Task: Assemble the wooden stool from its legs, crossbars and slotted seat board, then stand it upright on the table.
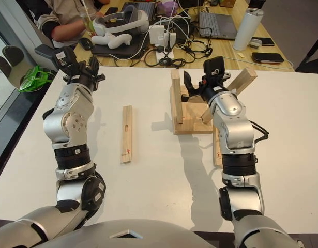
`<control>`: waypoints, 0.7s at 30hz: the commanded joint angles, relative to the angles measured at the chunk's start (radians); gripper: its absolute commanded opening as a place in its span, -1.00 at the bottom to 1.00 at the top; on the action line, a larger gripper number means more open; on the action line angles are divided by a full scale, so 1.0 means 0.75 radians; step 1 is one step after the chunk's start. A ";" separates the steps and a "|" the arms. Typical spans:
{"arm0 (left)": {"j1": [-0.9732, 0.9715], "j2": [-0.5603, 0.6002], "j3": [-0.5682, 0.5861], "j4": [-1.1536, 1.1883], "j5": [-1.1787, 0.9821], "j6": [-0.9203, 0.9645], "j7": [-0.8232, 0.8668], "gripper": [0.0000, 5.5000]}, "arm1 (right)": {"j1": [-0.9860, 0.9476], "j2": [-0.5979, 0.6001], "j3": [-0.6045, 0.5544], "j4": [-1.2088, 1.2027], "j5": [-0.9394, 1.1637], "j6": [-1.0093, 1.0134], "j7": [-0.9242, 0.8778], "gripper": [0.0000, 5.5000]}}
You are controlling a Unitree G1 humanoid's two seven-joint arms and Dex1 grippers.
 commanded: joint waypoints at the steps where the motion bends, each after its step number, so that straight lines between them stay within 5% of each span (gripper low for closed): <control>1: -0.008 0.005 -0.009 -0.002 -0.008 -0.001 0.012 -0.31 | 0.004 -0.031 -0.008 -0.024 -0.028 -0.010 0.024 0.57; 9: -0.028 0.013 -0.036 0.000 0.003 -0.008 0.009 -0.31 | -0.135 0.059 -0.076 -0.175 0.067 -0.124 0.033 0.57; 16: -0.020 0.010 -0.053 -0.007 0.001 -0.006 0.016 -0.31 | 0.254 -0.254 0.146 0.073 -0.129 0.061 0.292 0.57; 21: -0.025 0.008 -0.063 -0.001 -0.003 -0.008 0.016 -0.31 | 0.193 -0.283 0.177 0.157 -0.160 -0.036 0.325 0.57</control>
